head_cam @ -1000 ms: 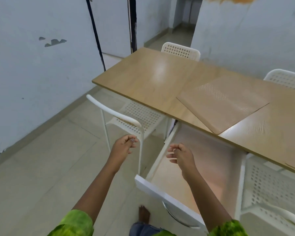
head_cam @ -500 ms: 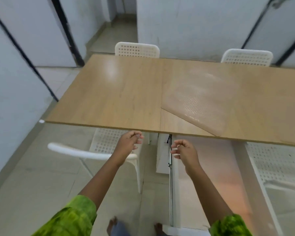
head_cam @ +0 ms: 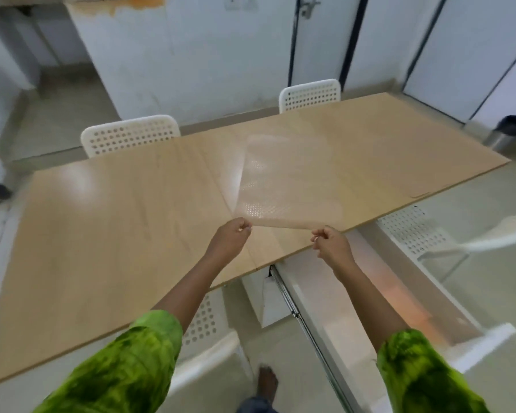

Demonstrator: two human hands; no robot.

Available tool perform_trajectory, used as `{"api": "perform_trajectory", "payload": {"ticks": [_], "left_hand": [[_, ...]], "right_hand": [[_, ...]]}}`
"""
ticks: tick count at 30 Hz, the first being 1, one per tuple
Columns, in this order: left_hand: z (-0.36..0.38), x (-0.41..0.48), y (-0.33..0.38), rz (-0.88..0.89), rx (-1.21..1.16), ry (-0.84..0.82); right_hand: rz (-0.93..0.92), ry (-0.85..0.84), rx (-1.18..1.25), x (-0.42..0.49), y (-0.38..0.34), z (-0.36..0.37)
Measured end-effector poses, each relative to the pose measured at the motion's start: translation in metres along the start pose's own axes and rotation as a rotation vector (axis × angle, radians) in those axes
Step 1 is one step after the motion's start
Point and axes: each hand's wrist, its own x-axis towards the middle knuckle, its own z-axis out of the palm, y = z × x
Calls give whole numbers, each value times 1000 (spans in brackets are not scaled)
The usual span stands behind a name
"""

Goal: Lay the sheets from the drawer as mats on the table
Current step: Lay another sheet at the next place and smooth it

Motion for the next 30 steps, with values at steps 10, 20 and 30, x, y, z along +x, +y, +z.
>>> {"api": "perform_trajectory", "payload": {"ticks": [10,20,30], "left_hand": [[25,110,-8,300,943,-299],[36,130,-10,423,1109,-428],[25,145,5,753,979,1]], "right_hand": [[-379,-298,-1112,93,-10,4],[-610,-321,-1452,122,19,13],[-486,-228,-1081,110,-11,-6]]}}
